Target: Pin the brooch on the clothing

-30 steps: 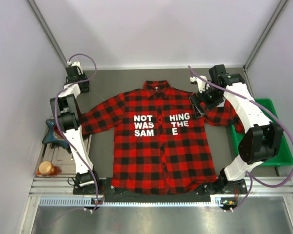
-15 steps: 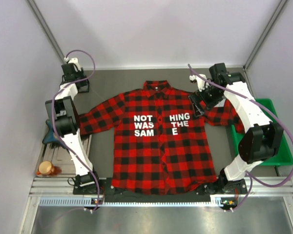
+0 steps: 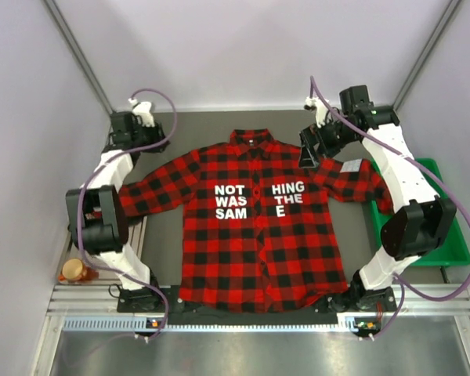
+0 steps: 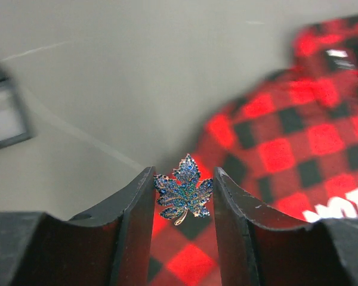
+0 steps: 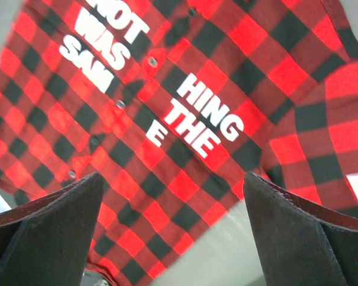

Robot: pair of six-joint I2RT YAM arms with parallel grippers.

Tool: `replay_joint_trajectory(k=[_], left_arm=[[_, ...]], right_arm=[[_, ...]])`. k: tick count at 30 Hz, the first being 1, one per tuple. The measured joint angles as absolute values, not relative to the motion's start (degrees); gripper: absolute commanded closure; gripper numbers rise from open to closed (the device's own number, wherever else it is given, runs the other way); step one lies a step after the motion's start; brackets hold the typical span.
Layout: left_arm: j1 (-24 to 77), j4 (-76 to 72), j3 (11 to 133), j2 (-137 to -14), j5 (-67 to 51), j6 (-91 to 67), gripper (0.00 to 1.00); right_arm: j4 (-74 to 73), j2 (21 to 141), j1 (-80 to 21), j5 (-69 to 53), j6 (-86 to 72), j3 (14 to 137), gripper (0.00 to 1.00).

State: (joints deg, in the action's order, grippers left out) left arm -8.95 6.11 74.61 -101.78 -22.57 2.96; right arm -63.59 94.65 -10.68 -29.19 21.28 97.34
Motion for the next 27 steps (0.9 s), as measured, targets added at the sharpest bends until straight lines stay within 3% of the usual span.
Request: replay_joint_trajectory(k=[11, 18, 27], left_arm=[[17.08, 0.89, 61.25, -77.47, -36.82, 12.97, 0.62], [25.32, -0.62, 58.67, -73.56, -41.30, 19.97, 0.62], [32.69, -0.01, 57.63, -73.21, -42.15, 29.28, 0.62]], right_arm=[[-55.33, 94.65, -10.70, -48.62, 8.69, 97.58, 0.01], [-53.25, 94.67, -11.68, -58.48, 3.79, 97.01, 0.03], [-49.25, 94.65, -16.29, -60.88, -1.63, 91.83, 0.16]])
